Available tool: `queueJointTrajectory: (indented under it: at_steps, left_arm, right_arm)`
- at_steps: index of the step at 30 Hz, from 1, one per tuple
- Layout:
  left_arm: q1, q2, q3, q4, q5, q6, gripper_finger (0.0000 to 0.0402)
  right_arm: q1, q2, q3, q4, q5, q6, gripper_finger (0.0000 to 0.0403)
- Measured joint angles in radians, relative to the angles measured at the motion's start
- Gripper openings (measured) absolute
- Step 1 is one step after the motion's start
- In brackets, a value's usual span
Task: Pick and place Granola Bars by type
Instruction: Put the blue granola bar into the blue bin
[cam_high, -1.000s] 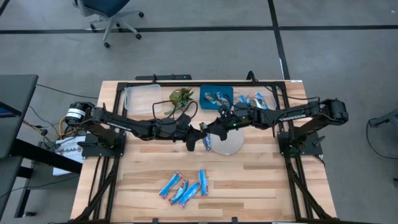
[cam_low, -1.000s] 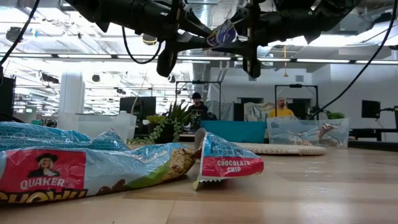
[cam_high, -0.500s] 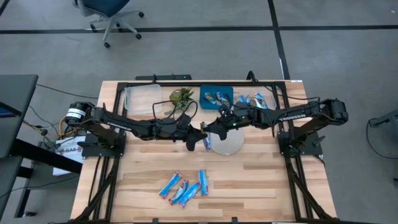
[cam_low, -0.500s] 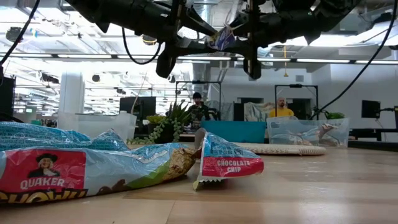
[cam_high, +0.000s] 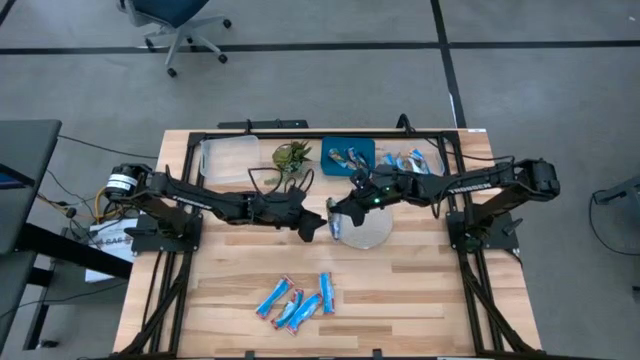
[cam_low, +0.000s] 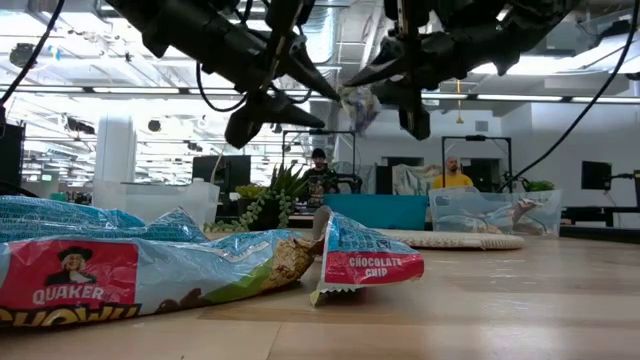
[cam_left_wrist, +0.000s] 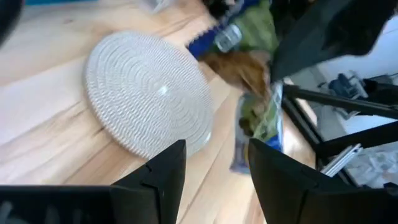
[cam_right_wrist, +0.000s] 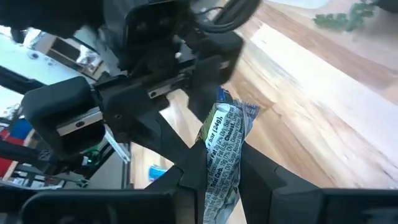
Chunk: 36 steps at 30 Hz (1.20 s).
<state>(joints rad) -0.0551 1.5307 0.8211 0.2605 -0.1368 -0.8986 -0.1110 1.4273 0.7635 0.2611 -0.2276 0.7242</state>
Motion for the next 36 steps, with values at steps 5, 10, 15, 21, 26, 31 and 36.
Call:
queueJointTrajectory:
  at_steps: [5,10,15,21,26,31,36]
  left_arm:
    - [0.000,0.000,0.000,-0.021,0.000,-0.008,0.0165]
    - [0.000,0.000,0.000,-0.114,0.050,-0.040,0.0165]
    - [-0.006,0.000,0.000,-0.209,0.120,-0.022,0.0165]
    - [-0.031,-0.058,-0.001,-0.209,0.077,0.071,0.0165]
    - [-0.035,-0.139,-0.001,-0.244,0.023,0.146,0.0165]
    - [-0.038,-0.200,-0.003,-0.269,0.014,0.223,0.0165]
    - [-0.049,-0.267,-0.040,-0.265,-0.009,0.292,0.0165]
  right_arm:
    - [-0.057,0.000,0.000,-0.050,0.030,0.000,0.0060]
    - [-0.142,0.000,0.000,-0.100,0.066,0.000,0.0060]
    - [-0.236,0.000,0.013,-0.163,0.078,-0.014,0.0060]
    - [-0.304,0.000,0.138,-0.415,0.214,-0.155,0.0059]
    - [-0.360,0.000,0.229,-0.510,0.331,-0.229,0.0059]
    - [-0.435,0.000,0.249,-0.560,0.359,-0.228,0.0058]
    - [-0.476,0.018,0.249,-0.579,0.362,-0.227,0.0058]
